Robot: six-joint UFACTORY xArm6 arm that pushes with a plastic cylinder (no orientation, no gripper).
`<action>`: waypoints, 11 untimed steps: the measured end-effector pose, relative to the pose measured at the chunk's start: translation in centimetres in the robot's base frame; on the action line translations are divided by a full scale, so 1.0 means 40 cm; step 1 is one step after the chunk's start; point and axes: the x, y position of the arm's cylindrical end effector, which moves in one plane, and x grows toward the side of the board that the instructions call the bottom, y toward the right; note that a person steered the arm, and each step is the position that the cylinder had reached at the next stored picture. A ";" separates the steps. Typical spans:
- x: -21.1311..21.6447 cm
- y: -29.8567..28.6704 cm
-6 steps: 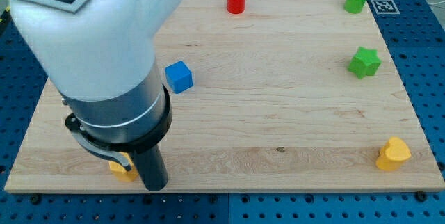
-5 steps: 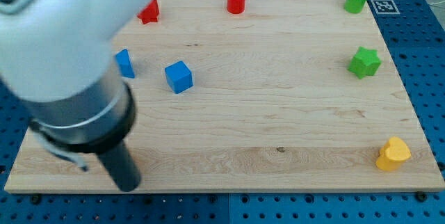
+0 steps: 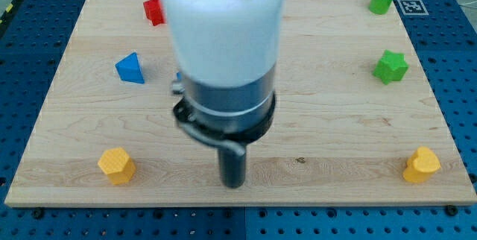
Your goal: Slide the yellow heart to the bottom center
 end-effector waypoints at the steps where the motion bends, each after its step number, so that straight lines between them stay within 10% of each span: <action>1: -0.106 0.019; 5: -0.165 0.782; 7: 0.037 0.739; 11: -0.020 0.574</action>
